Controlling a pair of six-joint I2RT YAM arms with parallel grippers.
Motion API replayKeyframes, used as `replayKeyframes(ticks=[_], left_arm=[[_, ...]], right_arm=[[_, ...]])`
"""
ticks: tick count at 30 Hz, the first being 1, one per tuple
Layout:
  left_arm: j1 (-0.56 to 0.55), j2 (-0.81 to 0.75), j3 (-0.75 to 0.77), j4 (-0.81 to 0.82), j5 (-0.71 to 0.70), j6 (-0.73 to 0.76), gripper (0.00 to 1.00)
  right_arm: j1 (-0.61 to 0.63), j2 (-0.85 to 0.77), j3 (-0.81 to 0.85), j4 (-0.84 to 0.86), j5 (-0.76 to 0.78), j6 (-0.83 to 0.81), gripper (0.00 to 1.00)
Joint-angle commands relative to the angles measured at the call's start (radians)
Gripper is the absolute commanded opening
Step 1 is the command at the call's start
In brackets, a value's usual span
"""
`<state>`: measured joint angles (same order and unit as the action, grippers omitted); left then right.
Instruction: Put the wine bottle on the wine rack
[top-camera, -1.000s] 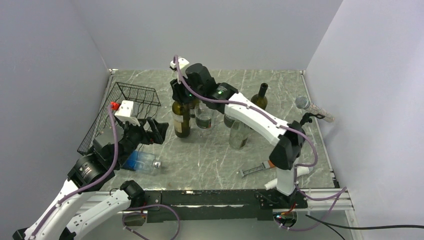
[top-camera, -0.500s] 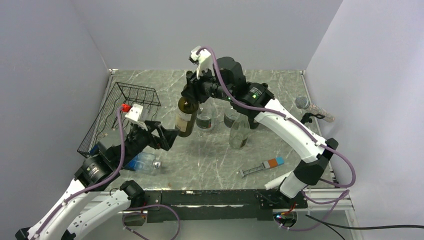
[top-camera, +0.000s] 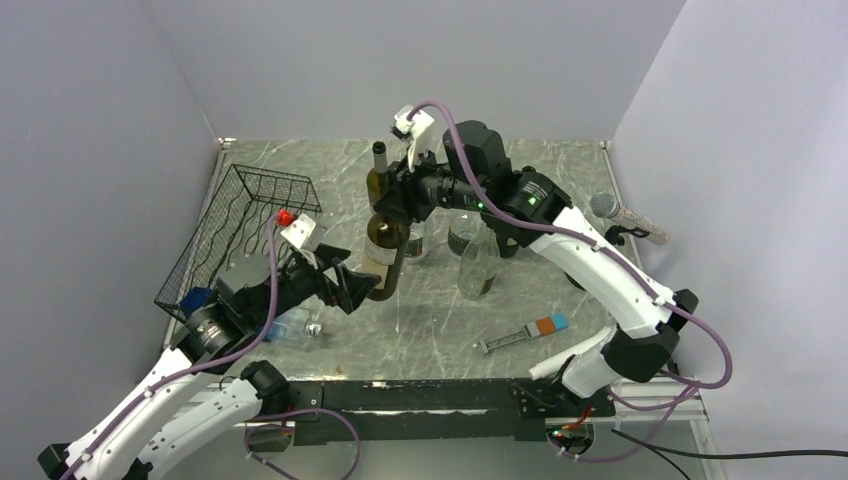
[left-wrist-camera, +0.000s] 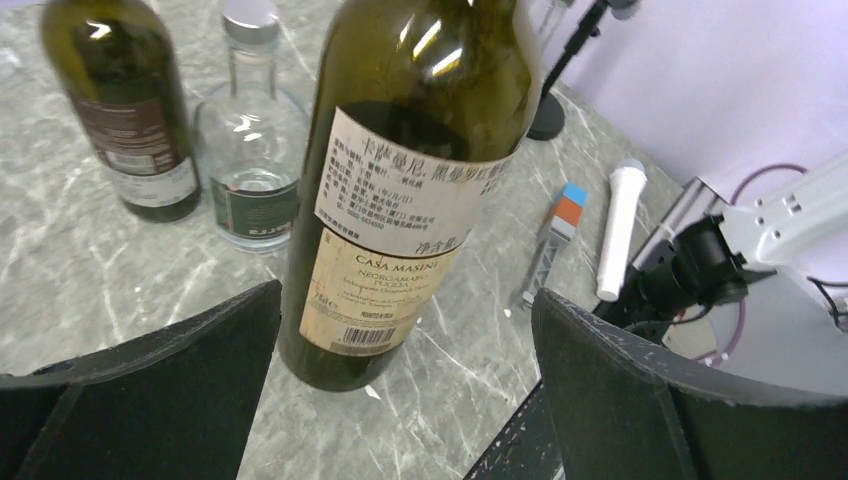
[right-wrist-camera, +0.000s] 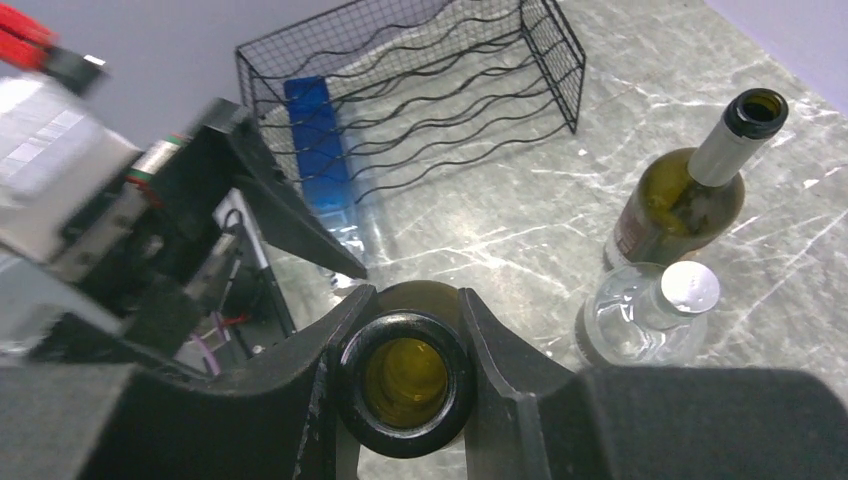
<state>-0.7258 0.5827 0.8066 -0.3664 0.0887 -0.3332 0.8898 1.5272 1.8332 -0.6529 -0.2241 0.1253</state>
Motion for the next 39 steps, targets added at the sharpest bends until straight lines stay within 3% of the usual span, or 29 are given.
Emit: replayKeyframes(ticks=[1,9,17,19,21,23,26,27,31,32,35,39], left_arm=[[0.001,0.013,-0.062,0.110,0.138,0.037,0.99],[0.000,-0.007,-0.167,0.238,0.179,0.023,0.99],[0.000,0.056,-0.118,0.271,0.267,0.086,0.99],[0.002,0.071,-0.114,0.271,0.290,0.099,0.79],[0.000,0.072,-0.108,0.263,0.301,0.109,0.53],[0.001,0.069,-0.096,0.246,0.288,0.121,0.04],[0.001,0.052,-0.075,0.212,0.243,0.146,0.01],[0.001,0.045,-0.063,0.198,0.234,0.164,0.01],[0.001,0.048,0.070,0.099,0.167,0.367,0.01],[0.000,0.059,0.112,0.075,0.153,0.432,0.01],[0.001,0.087,0.199,0.032,0.117,0.604,0.01],[0.001,0.100,0.217,0.033,0.014,0.745,0.01]], right_arm=[[0.000,-0.119,0.012,0.143,-0.091,0.077,0.00],[-0.001,-0.158,-0.011,0.187,-0.193,0.164,0.00],[-0.002,-0.165,-0.032,0.242,-0.274,0.241,0.00],[-0.004,-0.176,-0.047,0.258,-0.282,0.256,0.00],[-0.009,-0.187,-0.065,0.271,-0.287,0.265,0.00],[-0.013,-0.196,-0.082,0.279,-0.290,0.274,0.00],[-0.015,-0.199,-0.081,0.241,-0.241,0.262,0.00],[-0.015,-0.199,-0.077,0.220,-0.221,0.249,0.10],[-0.015,-0.229,-0.112,0.200,-0.158,0.205,0.72],[-0.015,-0.247,-0.142,0.224,-0.146,0.198,0.82],[-0.016,-0.300,-0.201,0.290,-0.072,0.190,0.97],[-0.020,-0.345,-0.198,0.283,0.034,0.161,0.99]])
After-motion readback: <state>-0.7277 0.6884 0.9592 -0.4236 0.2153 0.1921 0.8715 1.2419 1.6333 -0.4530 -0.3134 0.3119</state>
